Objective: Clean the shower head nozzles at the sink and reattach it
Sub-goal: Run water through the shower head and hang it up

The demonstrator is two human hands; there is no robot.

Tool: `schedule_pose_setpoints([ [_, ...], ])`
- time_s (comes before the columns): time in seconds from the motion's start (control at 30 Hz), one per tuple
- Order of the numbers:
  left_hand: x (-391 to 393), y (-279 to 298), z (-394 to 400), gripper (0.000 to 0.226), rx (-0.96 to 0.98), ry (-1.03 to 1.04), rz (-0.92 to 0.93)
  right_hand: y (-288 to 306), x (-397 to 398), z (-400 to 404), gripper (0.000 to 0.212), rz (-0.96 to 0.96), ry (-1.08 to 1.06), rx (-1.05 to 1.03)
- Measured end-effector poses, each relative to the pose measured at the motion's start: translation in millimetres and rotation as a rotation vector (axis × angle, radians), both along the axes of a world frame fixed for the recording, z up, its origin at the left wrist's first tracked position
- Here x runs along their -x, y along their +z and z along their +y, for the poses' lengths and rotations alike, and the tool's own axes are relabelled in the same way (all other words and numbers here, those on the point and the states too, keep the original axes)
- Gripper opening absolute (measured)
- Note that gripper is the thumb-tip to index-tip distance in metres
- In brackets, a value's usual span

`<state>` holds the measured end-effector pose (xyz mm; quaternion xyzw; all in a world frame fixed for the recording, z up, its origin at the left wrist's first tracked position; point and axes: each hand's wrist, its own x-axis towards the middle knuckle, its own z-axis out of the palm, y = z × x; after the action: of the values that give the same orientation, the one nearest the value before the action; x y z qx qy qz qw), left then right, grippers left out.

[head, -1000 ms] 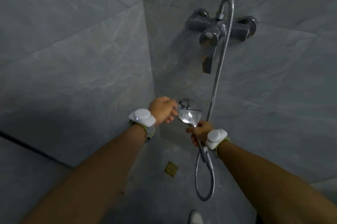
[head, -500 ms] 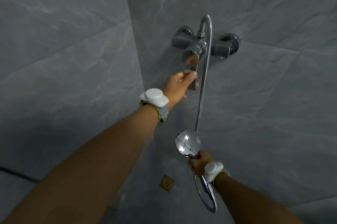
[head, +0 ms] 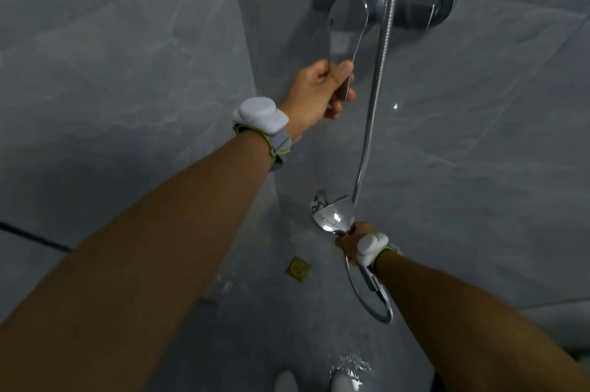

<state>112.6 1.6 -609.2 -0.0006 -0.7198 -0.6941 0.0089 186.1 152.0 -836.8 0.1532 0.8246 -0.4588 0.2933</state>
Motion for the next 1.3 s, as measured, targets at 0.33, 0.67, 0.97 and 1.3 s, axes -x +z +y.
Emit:
schedule_pose_setpoints([
  [0.33,-14.5,2.3,-1.8,0.014,-0.143,-0.101,-0.049,-17.7,-12.1,10.5,0.035,-0.081,-0.139,0.099],
  [0.67,-9.5,1.8,-10.3,0.016,-0.042,-0.080,-0.014,-32.3,-21.0,15.0,0.033,-0.005,-0.285,0.101],
  [0.97,-8.7,-7.1,-11.0,0.015,-0.115,-0.099,-0.019,-30.5,-27.8,17.9,0.031,-0.041,-0.300,0.081],
  [1.3,-9.1,-12.7,-15.3,0.020,-0.085,-0.079,-0.054,-37.9,-30.4,-0.5,0.015,0.047,-0.260,-0.117],
])
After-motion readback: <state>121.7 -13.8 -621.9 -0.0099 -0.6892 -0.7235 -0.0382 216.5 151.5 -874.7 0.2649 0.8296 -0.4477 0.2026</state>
